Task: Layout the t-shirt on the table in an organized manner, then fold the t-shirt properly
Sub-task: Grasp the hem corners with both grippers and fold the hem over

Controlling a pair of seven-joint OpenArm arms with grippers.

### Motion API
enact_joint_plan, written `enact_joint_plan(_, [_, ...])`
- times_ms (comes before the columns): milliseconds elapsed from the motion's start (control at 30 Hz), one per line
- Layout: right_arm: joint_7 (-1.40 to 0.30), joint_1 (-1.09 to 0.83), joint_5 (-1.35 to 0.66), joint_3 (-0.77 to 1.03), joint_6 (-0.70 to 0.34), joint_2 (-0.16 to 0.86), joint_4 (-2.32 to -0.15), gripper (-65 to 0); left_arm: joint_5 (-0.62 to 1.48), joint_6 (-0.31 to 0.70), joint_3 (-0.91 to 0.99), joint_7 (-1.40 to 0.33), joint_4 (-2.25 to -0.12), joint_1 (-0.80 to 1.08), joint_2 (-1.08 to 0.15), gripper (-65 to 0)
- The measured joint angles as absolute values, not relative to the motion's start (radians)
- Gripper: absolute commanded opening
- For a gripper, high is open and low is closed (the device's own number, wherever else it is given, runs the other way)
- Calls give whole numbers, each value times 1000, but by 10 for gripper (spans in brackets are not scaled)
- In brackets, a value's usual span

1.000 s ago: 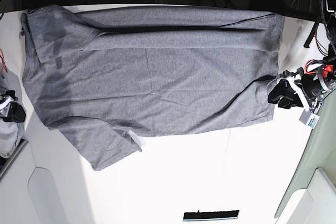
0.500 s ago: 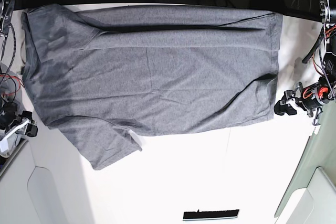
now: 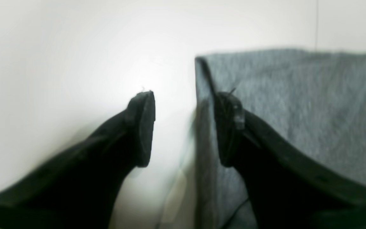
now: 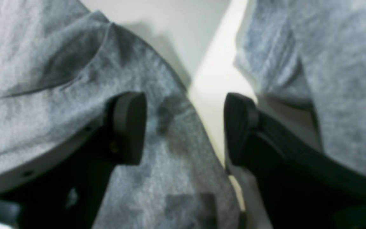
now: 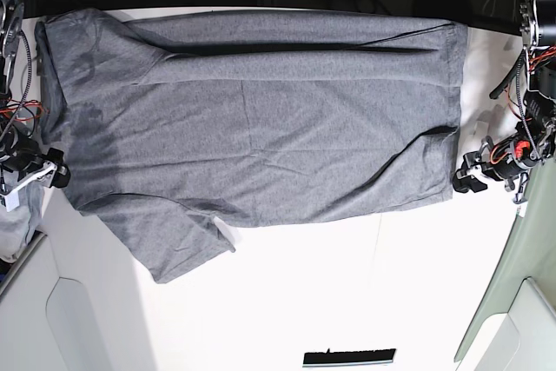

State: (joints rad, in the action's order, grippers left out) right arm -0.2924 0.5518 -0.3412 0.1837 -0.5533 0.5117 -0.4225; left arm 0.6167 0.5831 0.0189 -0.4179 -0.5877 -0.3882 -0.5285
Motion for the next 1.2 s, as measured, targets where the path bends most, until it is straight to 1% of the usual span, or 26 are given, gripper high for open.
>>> enact_joint_plan(167, [-282, 552, -351, 184, -563, 484, -424, -268, 588, 584, 19, -375, -588, -391, -478, -319])
enact_joint_plan(367, [-267, 556, -361, 185, -573, 434, -427, -268, 568, 585, 20, -368, -589, -393, -466, -319])
enact_joint_plan(433, [-267, 557, -361, 185, -577, 429, -432, -268, 568, 587, 20, -368, -589, -393, -466, -332])
enact_joint_plan(500, [-274, 557, -361, 185, -577, 428, -441, -268, 565, 587, 20, -368, -589, -393, -465, -391])
enact_joint_plan(567, [-285, 553, -355, 185, -577, 428, -459, -268, 562, 587, 20, -369, -589, -393, -465, -473])
enact_joint_plan(633, [-293, 548, -347, 185, -576, 426, -476, -275, 558, 587, 20, -376, -589, -392, -464, -572])
enact_joint_plan(667, [-293, 548, -346, 185, -576, 426, -482, -301, 558, 587, 20, -377, -589, -391, -464, -631])
enact_joint_plan(700, [-294, 548, -347, 185, -576, 426, -485, -343, 558, 587, 20, -377, -589, -391, -463, -650])
enact_joint_plan(733, [-294, 548, -347, 185, -576, 426, -490, -399, 557, 587, 20, -376, -589, -391, -463, -650])
enact_joint_plan(767, [-294, 548, -347, 185, -576, 426, -494, -471, 551, 589, 20, -377, -589, -391, -463, -650])
enact_joint_plan(833, [-296, 548, -342, 185, -576, 426, -509, -633, 538, 654, 20, -385, -590, -391, -465, -650])
enact_joint_plan(867, [-298, 548, -339, 185, -575, 426, -520, -650, 539, 688, 19, -400, -596, -391, -467, -650])
enact_joint_plan(933, [-313, 546, -324, 185, -576, 426, -549, -650, 587, 687, 16, -465, -622, -389, -474, -650])
enact_joint_plan(1033, [-400, 546, -316, 184, -576, 430, -610, -650, 689, 686, 14, -592, -690, -388, -498, -650])
enact_joint_plan(1133, [-512, 544, -348, 184, -575, 445, -681, -650, 770, 686, 14, -685, -751, -393, -533, -650])
enact_joint_plan(1200, [-544, 530, -392, 184, -574, 460, -730, -650, 833, 686, 13, -765, -791, -384, -560, -650])
